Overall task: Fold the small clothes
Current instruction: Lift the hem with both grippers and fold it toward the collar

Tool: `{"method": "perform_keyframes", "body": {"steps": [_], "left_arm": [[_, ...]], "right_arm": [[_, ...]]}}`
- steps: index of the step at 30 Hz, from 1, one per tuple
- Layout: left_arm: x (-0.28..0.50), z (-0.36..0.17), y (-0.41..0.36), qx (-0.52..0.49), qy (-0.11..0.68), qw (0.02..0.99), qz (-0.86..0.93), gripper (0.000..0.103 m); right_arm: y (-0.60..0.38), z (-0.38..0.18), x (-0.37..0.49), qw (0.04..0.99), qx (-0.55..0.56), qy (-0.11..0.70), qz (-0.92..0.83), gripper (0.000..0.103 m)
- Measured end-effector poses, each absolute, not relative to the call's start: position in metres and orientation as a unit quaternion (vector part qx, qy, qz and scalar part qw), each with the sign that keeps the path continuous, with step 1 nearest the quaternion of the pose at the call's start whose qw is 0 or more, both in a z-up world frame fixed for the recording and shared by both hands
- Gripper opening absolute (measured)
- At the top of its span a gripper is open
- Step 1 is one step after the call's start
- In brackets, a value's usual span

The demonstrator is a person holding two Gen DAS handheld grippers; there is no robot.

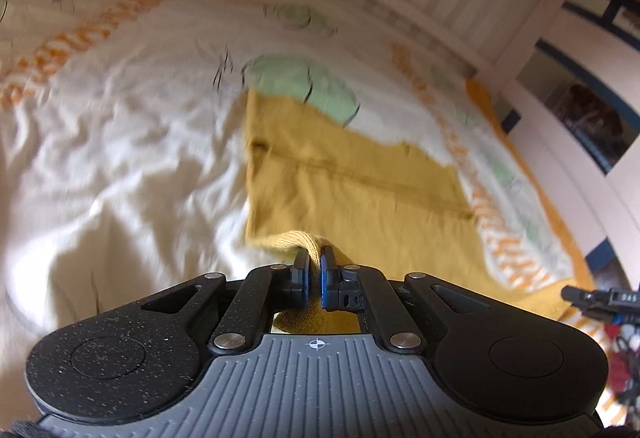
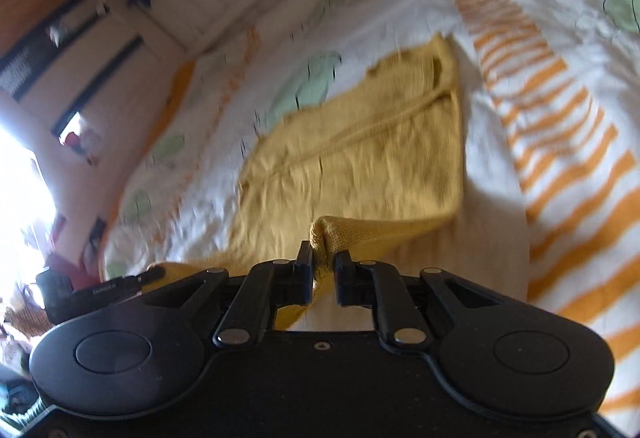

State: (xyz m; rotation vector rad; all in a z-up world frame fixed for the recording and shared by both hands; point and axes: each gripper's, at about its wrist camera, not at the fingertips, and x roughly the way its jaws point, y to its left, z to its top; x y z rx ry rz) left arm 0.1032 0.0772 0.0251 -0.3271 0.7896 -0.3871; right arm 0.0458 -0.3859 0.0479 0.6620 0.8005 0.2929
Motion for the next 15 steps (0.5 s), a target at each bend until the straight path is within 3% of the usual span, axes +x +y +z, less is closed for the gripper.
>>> {"method": "perform_keyframes", "body": {"steps": [15], "left_arm": [[0.211, 0.043, 0.065, -0.195, 0.323, 0.911, -0.167, 0.004]], "right_arm": [[-0.423, 0.053, 0.145, 0.891, 0.344, 0.278, 0.105, 0.016]]}}
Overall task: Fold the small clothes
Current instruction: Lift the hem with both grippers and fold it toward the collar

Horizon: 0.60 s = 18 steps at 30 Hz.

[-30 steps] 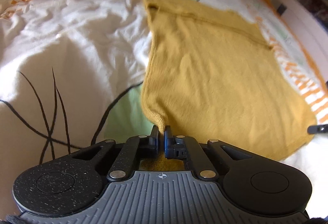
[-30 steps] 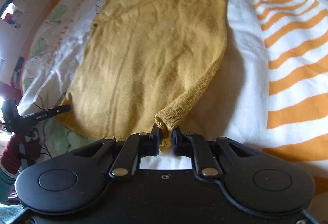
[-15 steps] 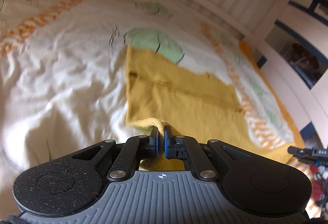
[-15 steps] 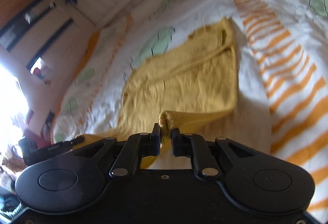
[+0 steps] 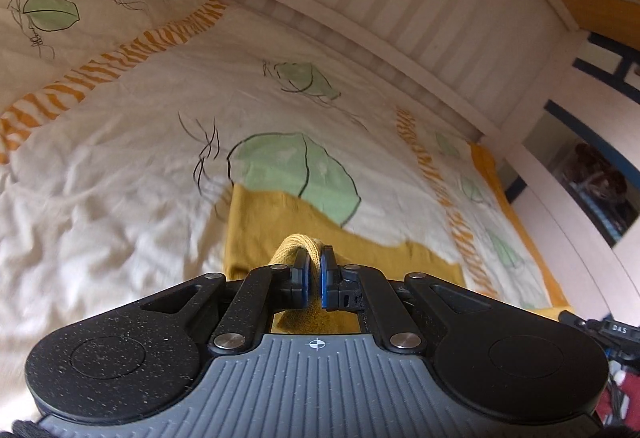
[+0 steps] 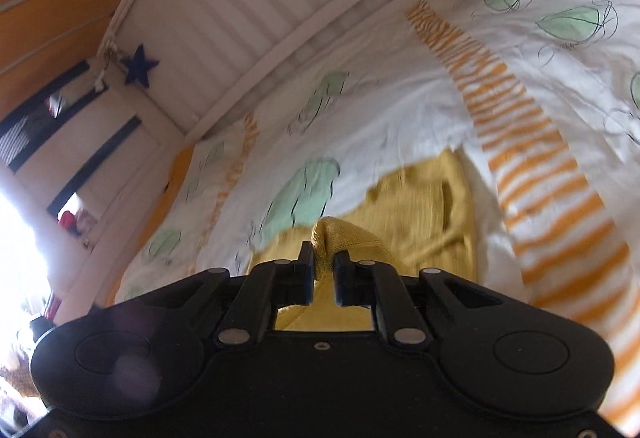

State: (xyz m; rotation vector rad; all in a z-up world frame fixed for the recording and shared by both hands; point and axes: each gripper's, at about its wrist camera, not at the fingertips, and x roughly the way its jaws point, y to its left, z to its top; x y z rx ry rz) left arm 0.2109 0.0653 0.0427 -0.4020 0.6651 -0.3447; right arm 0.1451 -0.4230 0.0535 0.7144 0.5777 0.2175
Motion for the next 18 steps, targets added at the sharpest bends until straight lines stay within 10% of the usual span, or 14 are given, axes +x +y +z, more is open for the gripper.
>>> {"method": "perform_keyframes", "body": {"steps": [18], "left_arm": [[0.334, -0.032, 0.034, -0.167, 0.361, 0.909, -0.124, 0.006]], "right_arm": [[-0.441, -0.022, 0.276, 0.887, 0.346, 0.304, 0.037, 0.017]]}}
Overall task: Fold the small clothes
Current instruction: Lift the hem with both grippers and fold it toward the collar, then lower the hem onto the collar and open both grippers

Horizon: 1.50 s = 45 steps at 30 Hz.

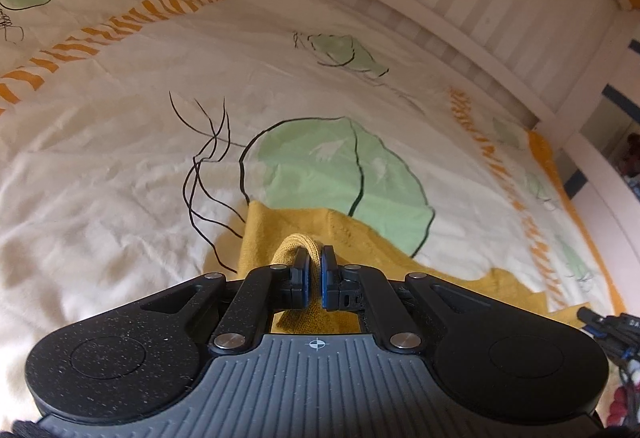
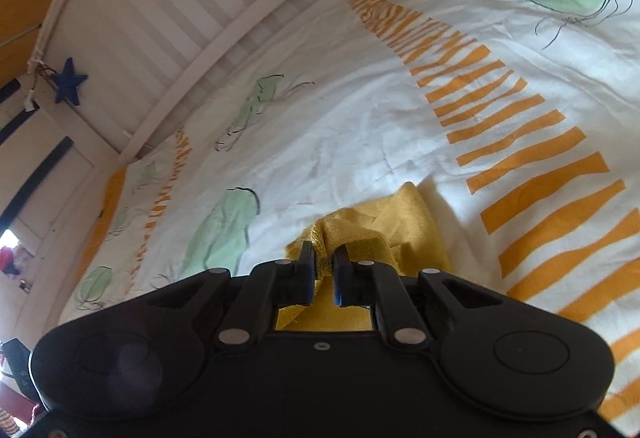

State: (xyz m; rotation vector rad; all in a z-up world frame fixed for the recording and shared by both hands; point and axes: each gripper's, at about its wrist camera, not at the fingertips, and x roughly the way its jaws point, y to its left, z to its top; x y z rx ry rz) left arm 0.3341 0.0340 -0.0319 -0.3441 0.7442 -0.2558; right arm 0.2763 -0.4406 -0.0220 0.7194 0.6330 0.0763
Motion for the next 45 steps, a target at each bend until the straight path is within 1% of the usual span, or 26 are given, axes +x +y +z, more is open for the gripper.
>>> {"method": "perform_keyframes", "body": {"steps": [2, 3, 5, 6, 7, 8, 9, 11, 13, 17, 20, 23, 28, 32, 33, 36, 45], "left_arm": [[0.339, -0.037, 0.033, -0.165, 0.362, 0.909, -0.123, 0.006], [0.339, -0.038, 0.034, -0.165, 0.362, 0.909, -0.126, 0.006], [0.343, -0.039, 0.032, -0.159, 0.363, 0.908, -0.134, 0.008], [0.342, -0.037, 0.032, -0.154, 0.361, 0.91, -0.135, 0.014], [0.343, -0.036, 0.03, -0.149, 0.356, 0.913, -0.134, 0.027], [0.341, -0.034, 0.029, -0.143, 0.346, 0.918, -0.131, 0.03], [0.338, -0.031, 0.028, -0.134, 0.335, 0.924, -0.128, 0.031], [0.331, -0.025, 0.02, -0.103, 0.326, 0.931, -0.13, 0.034], [0.323, -0.019, 0.008, -0.067, 0.325, 0.934, -0.135, 0.041], [0.306, -0.019, -0.019, -0.005, 0.335, 0.926, -0.176, 0.041], [0.298, -0.029, -0.039, 0.037, 0.364, 0.904, -0.221, 0.041], [0.295, -0.043, -0.051, 0.056, 0.393, 0.886, -0.24, 0.041], [0.297, -0.065, -0.054, 0.057, 0.409, 0.882, -0.226, 0.041], [0.306, -0.067, -0.056, 0.053, 0.406, 0.886, -0.217, 0.041], [0.31, -0.067, -0.057, 0.049, 0.406, 0.887, -0.215, 0.042], [0.322, -0.068, -0.059, 0.046, 0.405, 0.889, -0.208, 0.041], [0.372, -0.065, -0.07, 0.027, 0.416, 0.888, -0.196, 0.042]], "right_arm": [[-0.44, -0.027, 0.281, 0.89, 0.337, 0.305, 0.035, 0.021], [-0.44, -0.029, 0.282, 0.894, 0.329, 0.303, 0.033, 0.025], [-0.441, -0.031, 0.284, 0.9, 0.318, 0.296, 0.029, 0.027], [-0.442, -0.032, 0.284, 0.902, 0.316, 0.292, 0.026, 0.036], [-0.443, -0.032, 0.284, 0.905, 0.313, 0.288, 0.022, 0.05], [-0.443, -0.032, 0.282, 0.908, 0.308, 0.284, 0.018, 0.058], [-0.443, -0.031, 0.281, 0.911, 0.302, 0.281, 0.014, 0.068], [-0.439, -0.026, 0.28, 0.919, 0.273, 0.283, 0.011, 0.069], [-0.43, -0.019, 0.278, 0.93, 0.235, 0.283, 0.016, 0.069], [-0.407, -0.005, 0.276, 0.945, 0.161, 0.281, 0.038, 0.07], [-0.388, -0.003, 0.275, 0.946, 0.112, 0.299, 0.062, 0.071], [-0.373, -0.008, 0.275, 0.938, 0.079, 0.326, 0.09, 0.071], [-0.358, -0.025, 0.278, 0.916, 0.055, 0.377, 0.125, 0.071], [-0.35, -0.039, 0.28, 0.911, 0.029, 0.394, 0.119, 0.071], [-0.348, -0.043, 0.282, 0.912, 0.02, 0.393, 0.114, 0.071], [-0.344, -0.048, 0.289, 0.919, 0.017, 0.381, 0.103, 0.075], [-0.347, -0.047, 0.33, 0.927, 0.045, 0.367, 0.065, 0.076]]}}
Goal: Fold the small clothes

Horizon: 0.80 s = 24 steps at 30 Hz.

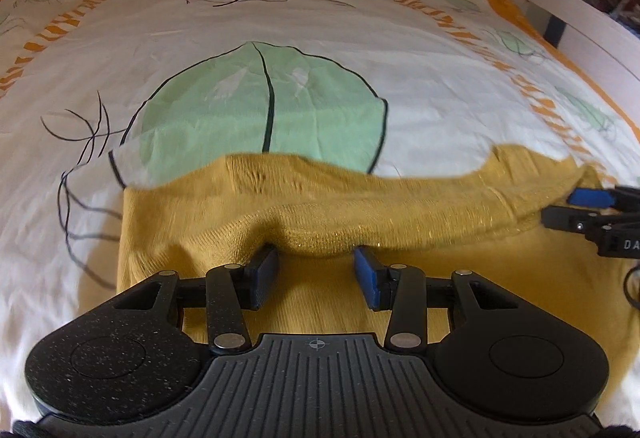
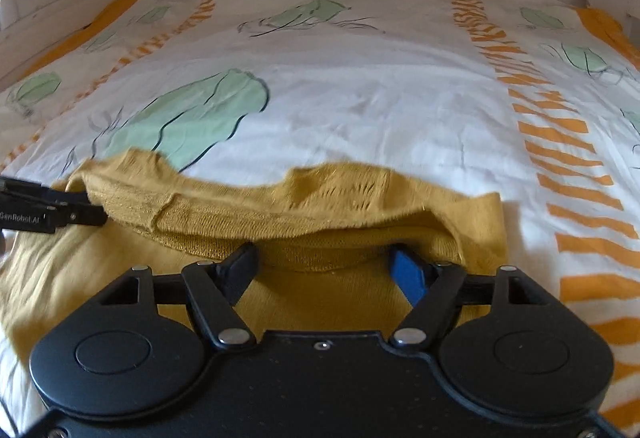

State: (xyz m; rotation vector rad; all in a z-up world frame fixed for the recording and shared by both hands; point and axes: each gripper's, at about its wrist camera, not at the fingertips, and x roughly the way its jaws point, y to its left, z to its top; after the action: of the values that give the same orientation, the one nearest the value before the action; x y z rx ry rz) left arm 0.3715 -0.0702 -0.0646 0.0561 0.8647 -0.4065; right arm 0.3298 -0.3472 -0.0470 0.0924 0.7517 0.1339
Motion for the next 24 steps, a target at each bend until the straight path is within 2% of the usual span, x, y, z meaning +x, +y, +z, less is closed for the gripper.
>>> {"method": "perform_keyframes", "body": {"steps": [9, 17, 24], "left_arm": [[0.403, -0.063, -0.074, 0.004, 0.428, 0.888, -0.167, 0.042], [0.394, -0.053, -0.072, 0.004, 0.434, 0.888, -0.151, 0.042], [0.389, -0.06, -0.081, 0.02, 0.441, 0.881, -0.171, 0.043]], "right_arm": [[-0.374, -0.048, 0.355, 0.918, 0.137, 0.371, 0.02, 0.076], [-0.371, -0.036, 0.343, 0.918, 0.115, 0.379, 0.006, 0.078], [-0.35, -0.032, 0.329, 0.914, 0.068, 0.399, 0.031, 0.087]]}}
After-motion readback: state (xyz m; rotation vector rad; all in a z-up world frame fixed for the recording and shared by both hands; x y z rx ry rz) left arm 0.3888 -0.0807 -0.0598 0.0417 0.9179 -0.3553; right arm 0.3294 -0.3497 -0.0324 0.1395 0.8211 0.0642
